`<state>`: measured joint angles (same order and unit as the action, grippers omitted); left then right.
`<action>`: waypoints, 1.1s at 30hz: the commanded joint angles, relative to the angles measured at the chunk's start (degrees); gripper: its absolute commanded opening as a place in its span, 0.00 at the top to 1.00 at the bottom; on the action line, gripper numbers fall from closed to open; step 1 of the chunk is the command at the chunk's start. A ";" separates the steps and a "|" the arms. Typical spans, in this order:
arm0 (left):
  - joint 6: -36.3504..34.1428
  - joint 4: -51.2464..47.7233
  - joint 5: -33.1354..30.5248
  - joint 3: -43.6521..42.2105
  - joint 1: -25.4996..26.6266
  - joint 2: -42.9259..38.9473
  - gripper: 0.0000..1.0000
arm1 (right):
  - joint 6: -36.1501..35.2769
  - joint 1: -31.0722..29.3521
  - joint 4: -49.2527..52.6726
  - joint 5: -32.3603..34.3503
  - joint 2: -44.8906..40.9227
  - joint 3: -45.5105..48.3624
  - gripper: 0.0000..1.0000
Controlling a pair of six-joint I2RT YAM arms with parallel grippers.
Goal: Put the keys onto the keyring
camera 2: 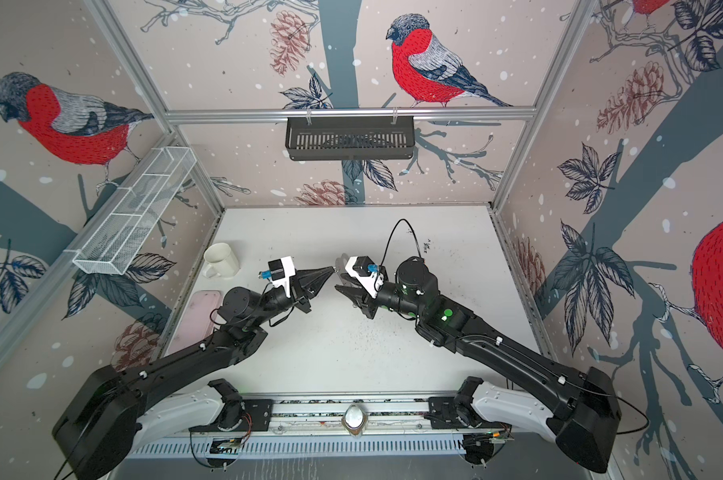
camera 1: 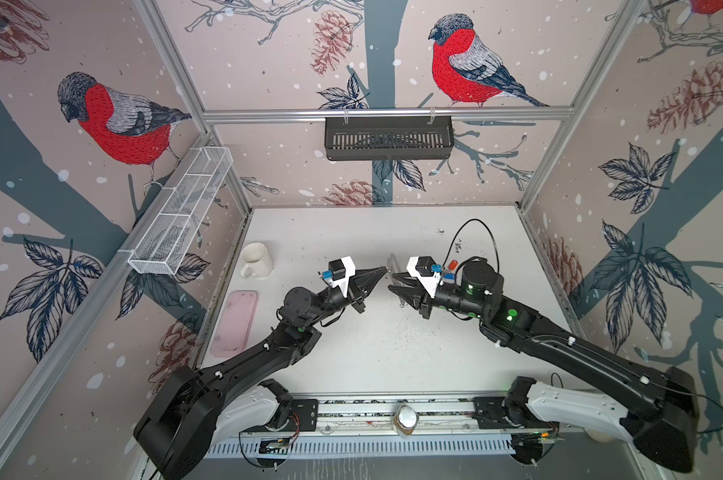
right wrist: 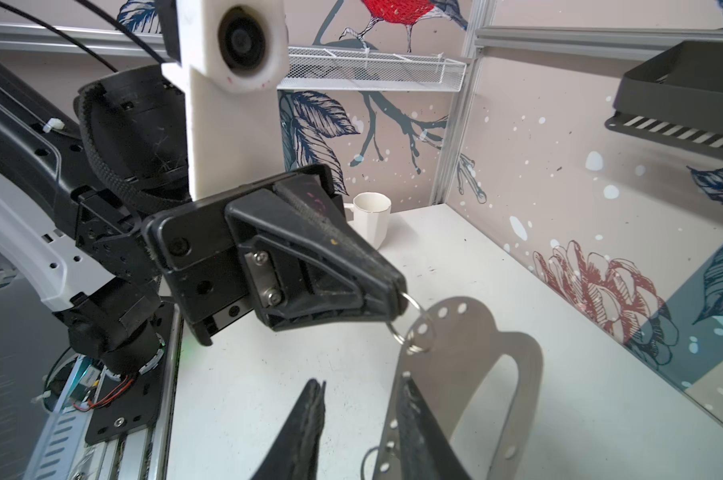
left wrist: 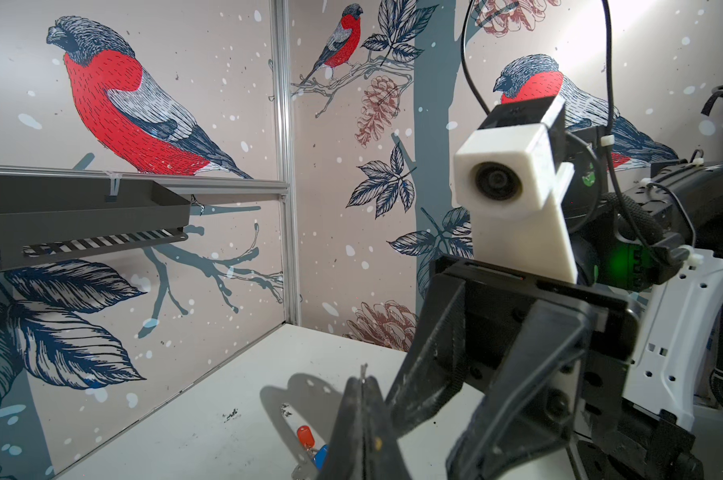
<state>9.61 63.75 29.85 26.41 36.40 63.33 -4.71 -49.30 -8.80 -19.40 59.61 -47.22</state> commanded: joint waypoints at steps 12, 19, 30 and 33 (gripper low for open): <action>0.61 2.81 4.91 0.55 0.16 0.47 1.00 | -0.20 2.28 -0.34 -0.02 -0.87 0.04 0.80; -1.71 -0.46 -7.36 -0.05 2.17 -1.60 1.00 | 0.74 2.28 -0.96 1.85 0.03 -0.43 0.83; 0.09 -11.17 -30.04 2.67 6.42 -2.61 1.00 | 4.30 3.85 -1.48 8.24 2.12 -1.97 0.86; 0.41 -13.60 -32.20 3.41 6.83 -2.60 1.00 | 5.46 4.53 -1.65 9.40 2.74 -2.35 0.82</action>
<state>9.17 51.81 2.42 28.88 42.94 60.93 -1.32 -45.17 -9.06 -12.01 62.04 -48.99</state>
